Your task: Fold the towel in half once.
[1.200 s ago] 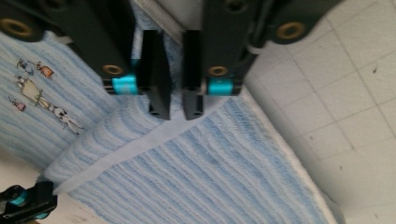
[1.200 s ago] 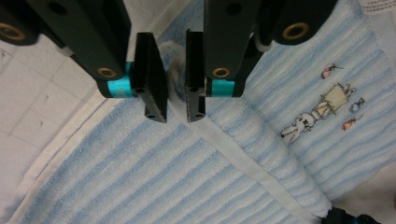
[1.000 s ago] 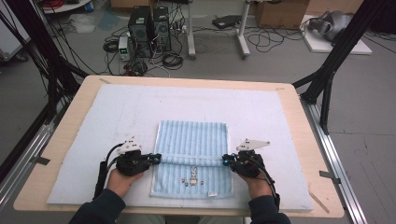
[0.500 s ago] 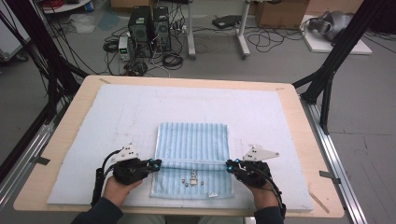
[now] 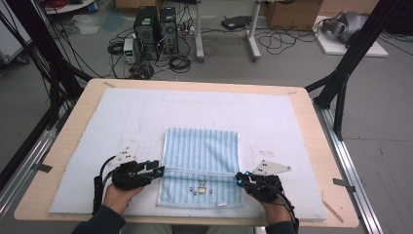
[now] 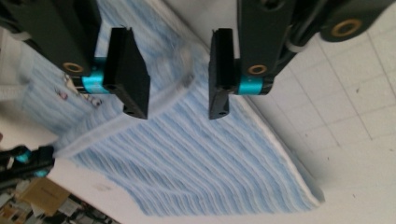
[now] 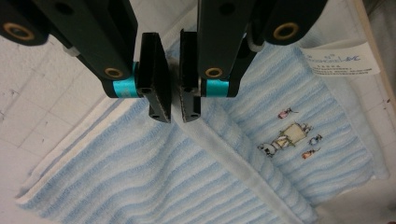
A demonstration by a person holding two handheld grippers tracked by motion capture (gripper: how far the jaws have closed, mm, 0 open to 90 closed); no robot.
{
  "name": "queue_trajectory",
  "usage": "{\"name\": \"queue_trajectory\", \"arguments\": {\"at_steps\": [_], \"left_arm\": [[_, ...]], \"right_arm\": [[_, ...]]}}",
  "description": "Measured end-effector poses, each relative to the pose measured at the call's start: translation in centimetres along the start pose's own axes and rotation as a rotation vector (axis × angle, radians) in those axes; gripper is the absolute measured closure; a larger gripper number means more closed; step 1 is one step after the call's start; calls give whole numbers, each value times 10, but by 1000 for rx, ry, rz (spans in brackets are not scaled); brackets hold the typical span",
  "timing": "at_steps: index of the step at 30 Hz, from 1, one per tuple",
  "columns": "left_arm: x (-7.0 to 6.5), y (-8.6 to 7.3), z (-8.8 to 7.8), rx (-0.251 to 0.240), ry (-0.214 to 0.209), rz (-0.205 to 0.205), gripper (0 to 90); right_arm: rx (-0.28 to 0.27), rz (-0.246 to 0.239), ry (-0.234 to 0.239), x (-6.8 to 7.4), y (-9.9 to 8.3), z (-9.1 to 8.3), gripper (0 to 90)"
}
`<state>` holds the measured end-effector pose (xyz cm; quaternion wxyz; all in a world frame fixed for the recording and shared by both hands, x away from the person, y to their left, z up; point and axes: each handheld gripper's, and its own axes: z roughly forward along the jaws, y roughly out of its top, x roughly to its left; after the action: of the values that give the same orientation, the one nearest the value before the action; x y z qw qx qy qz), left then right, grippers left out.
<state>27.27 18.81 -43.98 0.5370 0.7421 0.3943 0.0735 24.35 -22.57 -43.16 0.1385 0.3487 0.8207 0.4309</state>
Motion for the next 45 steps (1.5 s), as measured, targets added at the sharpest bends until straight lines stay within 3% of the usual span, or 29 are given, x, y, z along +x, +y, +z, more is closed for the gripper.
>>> {"name": "queue_trajectory", "arguments": {"at_steps": [4,7,8,16,26,29,31,33,37,41,45], "left_arm": [[-2,-1,11,54,-17,20,582],[-7,-5,13,69,-11,57,805],[-7,-6,12,70,-9,57,843],[-16,-8,1,39,-31,66,857],[-29,-23,-18,59,-78,83,856],[-32,-25,-22,54,-94,76,851],[-33,-25,-25,38,-87,62,782],[-31,-25,-26,18,-61,26,620],[-25,-24,-25,5,5,18,538],[-23,-25,-17,32,33,23,534],[-26,-29,-6,81,31,33,548]], "right_arm": [[0,10,2,-1,1,1,829],[-3,10,3,-1,1,0,829],[-7,9,3,-1,1,0,829],[-17,3,6,3,1,-4,828],[-1,-4,9,10,-8,-14,803],[15,-5,17,12,-13,-17,747],[0,9,23,14,-16,-21,686],[-25,46,14,13,-18,-27,636],[-30,121,-66,8,-19,-30,627],[-5,130,-85,10,-19,-23,628],[35,108,-78,16,-19,-11,630]]}}
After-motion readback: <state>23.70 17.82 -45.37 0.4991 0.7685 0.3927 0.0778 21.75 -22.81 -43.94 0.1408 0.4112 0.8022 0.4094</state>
